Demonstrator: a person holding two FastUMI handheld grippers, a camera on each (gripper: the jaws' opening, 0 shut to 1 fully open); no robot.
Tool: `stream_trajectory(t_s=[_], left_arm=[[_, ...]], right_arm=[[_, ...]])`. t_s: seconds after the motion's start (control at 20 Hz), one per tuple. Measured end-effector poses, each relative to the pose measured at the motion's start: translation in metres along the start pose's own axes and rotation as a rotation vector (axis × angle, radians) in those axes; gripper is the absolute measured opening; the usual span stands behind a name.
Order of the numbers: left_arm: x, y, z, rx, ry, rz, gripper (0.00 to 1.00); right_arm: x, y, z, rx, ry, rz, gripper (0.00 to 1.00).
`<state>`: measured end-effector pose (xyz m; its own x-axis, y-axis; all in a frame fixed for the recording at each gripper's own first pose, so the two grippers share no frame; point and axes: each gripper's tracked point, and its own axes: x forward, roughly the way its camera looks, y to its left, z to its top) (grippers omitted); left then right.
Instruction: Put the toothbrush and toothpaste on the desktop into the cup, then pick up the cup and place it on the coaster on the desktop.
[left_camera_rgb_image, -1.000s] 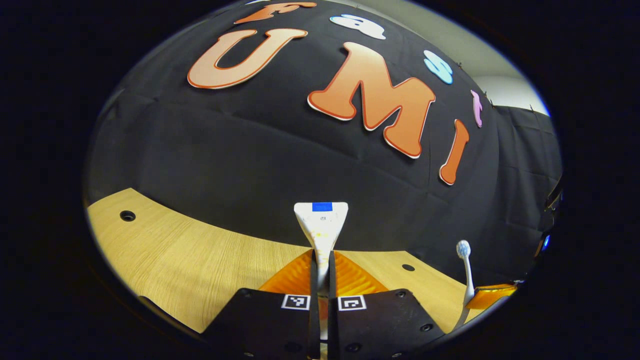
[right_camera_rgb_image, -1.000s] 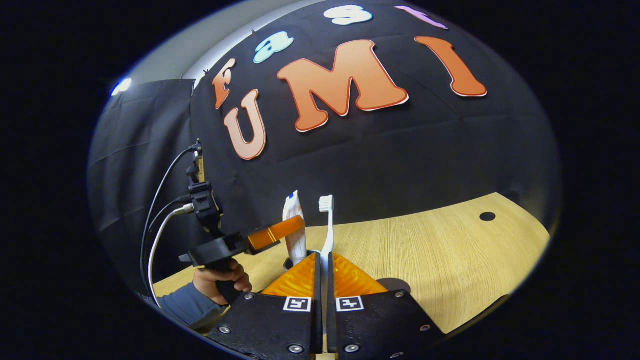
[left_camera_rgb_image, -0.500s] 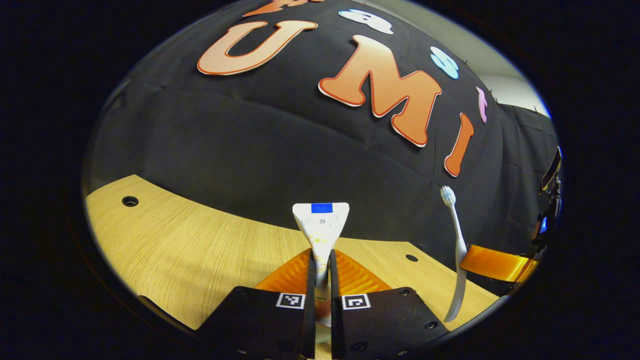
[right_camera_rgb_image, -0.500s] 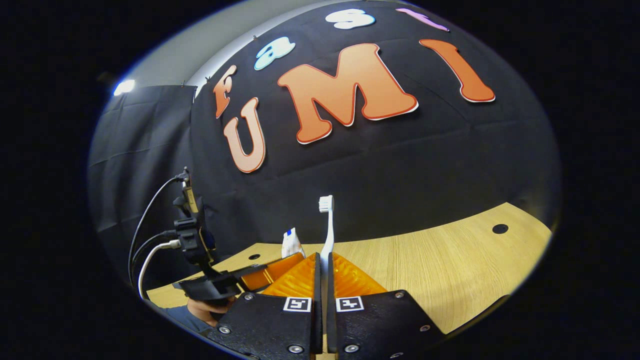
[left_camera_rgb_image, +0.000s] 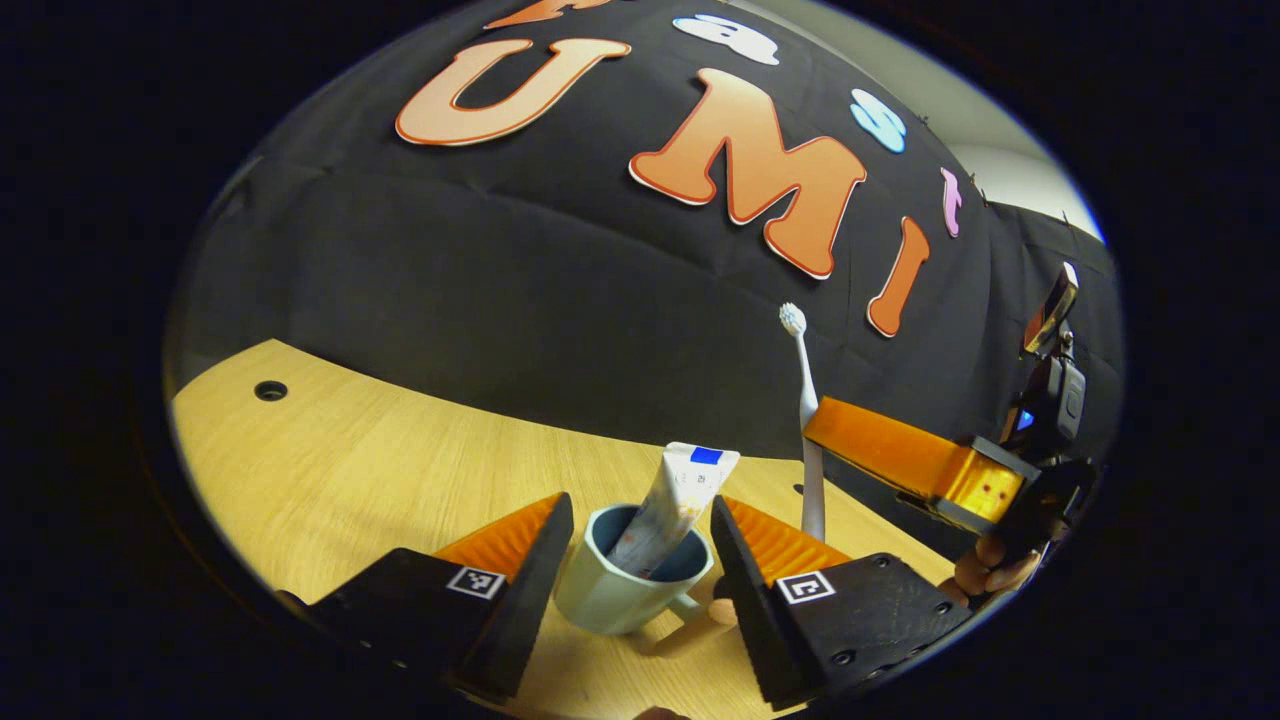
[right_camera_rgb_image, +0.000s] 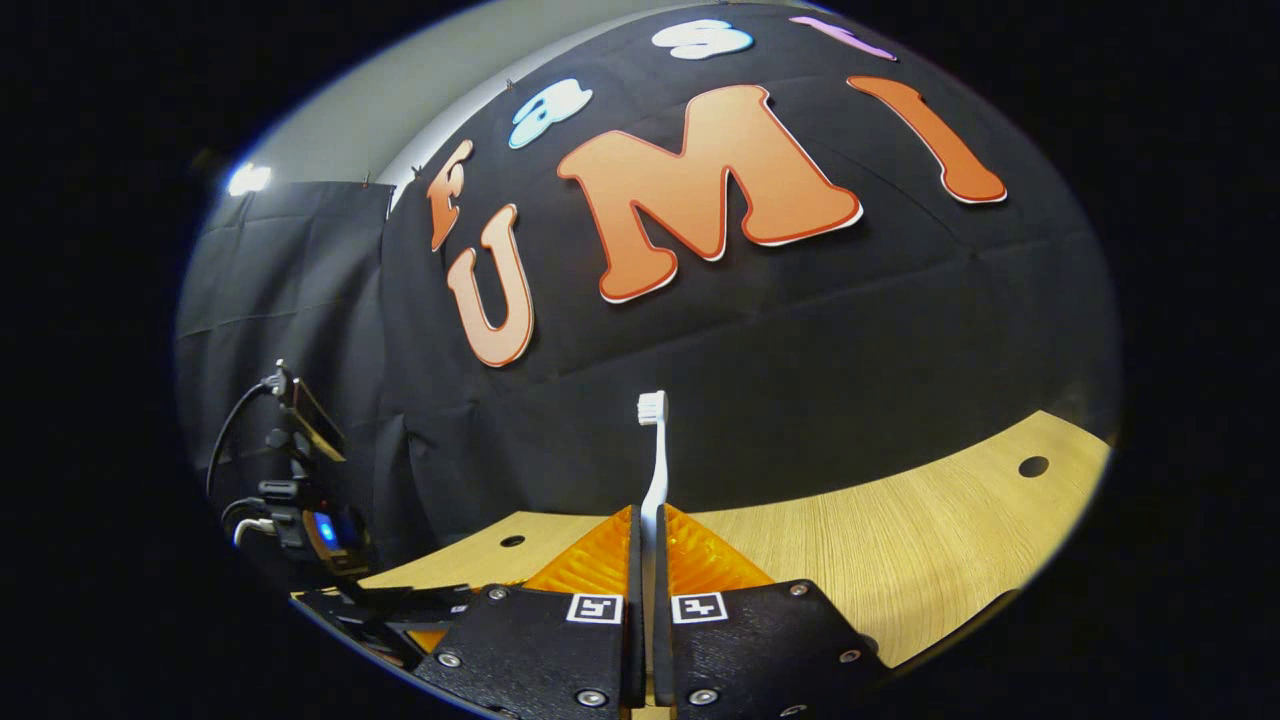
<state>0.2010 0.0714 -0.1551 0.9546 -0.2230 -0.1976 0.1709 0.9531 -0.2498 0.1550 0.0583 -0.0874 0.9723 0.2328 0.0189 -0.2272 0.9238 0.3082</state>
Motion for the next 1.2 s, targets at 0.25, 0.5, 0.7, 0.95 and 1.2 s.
stream_trajectory(t_s=[0.25, 0.5, 0.7, 0.95, 1.2], left_arm=[[-0.035, 0.022, 0.021, 0.024, -0.057, 0.082, 0.95], [-0.061, 0.036, 0.03, 0.02, -0.096, 0.119, 0.95], [-0.068, 0.049, 0.025, -0.002, -0.096, 0.145, 0.95], [-0.067, 0.058, 0.005, -0.028, -0.063, 0.16, 0.95], [-0.068, 0.055, -0.001, -0.016, -0.053, 0.164, 0.95]], right_arm=[[0.018, 0.004, 0.014, 0.027, -0.106, 0.021, 0.09], [0.035, 0.011, 0.006, 0.051, -0.161, 0.034, 0.04], [0.042, 0.013, -0.012, 0.038, -0.144, 0.03, 0.04], [0.046, 0.019, -0.033, 0.02, -0.109, 0.046, 0.06], [0.041, 0.016, -0.035, 0.046, -0.098, 0.051, 0.08]])
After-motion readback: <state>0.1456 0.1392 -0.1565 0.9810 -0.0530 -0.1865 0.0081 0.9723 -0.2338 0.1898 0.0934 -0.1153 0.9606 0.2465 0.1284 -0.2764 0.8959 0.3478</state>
